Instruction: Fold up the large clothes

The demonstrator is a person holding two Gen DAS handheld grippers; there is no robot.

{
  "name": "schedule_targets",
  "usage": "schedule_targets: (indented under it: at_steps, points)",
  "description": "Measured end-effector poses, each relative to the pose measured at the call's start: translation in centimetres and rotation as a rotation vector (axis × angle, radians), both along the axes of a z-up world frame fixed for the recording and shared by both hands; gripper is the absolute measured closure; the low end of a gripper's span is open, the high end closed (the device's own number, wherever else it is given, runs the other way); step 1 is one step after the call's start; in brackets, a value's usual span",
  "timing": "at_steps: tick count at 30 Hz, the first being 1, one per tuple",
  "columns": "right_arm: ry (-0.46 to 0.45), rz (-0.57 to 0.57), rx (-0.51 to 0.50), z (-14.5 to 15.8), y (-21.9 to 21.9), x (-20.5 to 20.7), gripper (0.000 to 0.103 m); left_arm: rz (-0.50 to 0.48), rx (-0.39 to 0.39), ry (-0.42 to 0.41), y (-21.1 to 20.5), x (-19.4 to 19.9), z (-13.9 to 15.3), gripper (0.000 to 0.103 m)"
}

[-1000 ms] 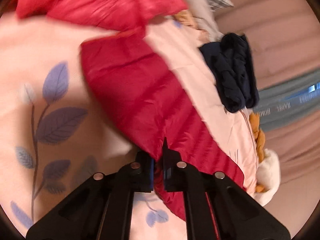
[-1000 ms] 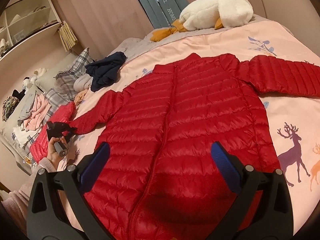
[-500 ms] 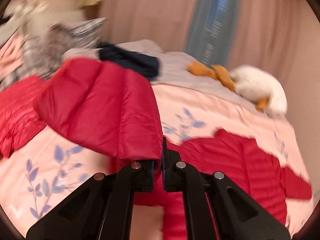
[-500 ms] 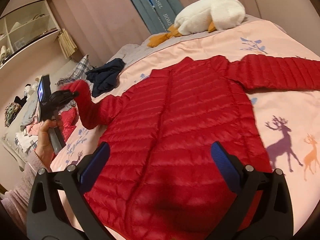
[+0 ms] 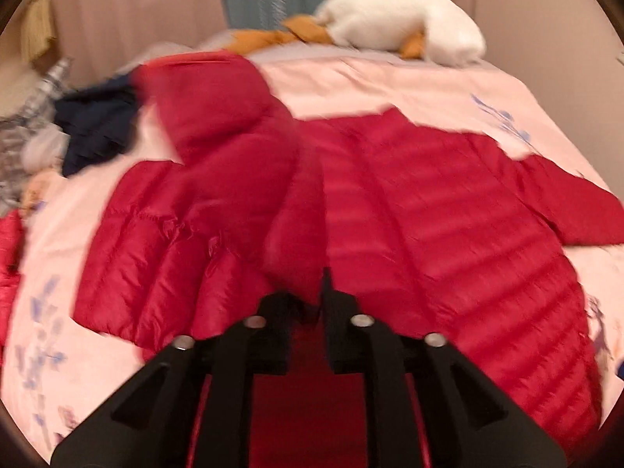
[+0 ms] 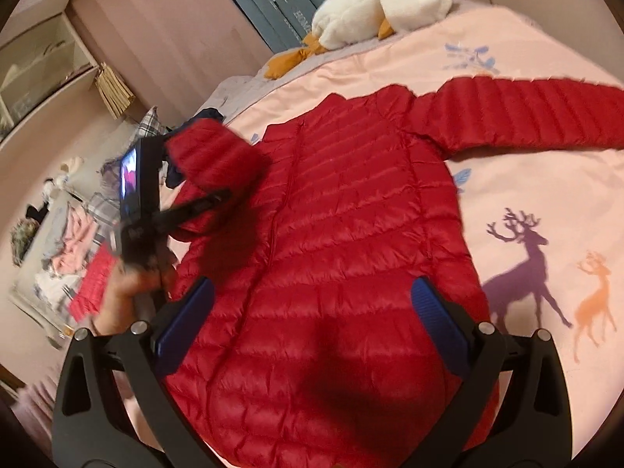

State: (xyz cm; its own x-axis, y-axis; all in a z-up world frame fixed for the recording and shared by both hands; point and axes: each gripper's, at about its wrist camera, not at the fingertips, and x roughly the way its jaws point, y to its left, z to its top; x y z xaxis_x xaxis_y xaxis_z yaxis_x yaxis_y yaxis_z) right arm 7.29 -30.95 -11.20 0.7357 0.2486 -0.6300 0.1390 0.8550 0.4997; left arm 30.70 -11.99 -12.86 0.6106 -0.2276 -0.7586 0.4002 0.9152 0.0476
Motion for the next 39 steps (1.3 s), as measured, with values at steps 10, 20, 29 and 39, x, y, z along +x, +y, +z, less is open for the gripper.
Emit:
schedule_targets:
  at_steps: [10,20,29,39]
  points:
    - [0.056,0.068,0.114,-0.1,-1.3,9.1,0.002,0.006,-0.274,0.054,8.4,-3.4,1.1,0.023]
    - [0.156,-0.042,-0.055,-3.0,0.0,20.0,0.015,0.232,-0.894,0.322,20.0,2.1,-4.2,0.023]
    - [0.181,-0.057,-0.258,-3.1,1.1,21.3,0.088,0.382,-0.959,0.299,19.2,6.2,-5.7,0.023]
    - [0.267,-0.031,-0.31,-4.6,-0.2,18.8,0.086,0.398,-0.692,0.318,19.4,6.2,-5.9,0.037]
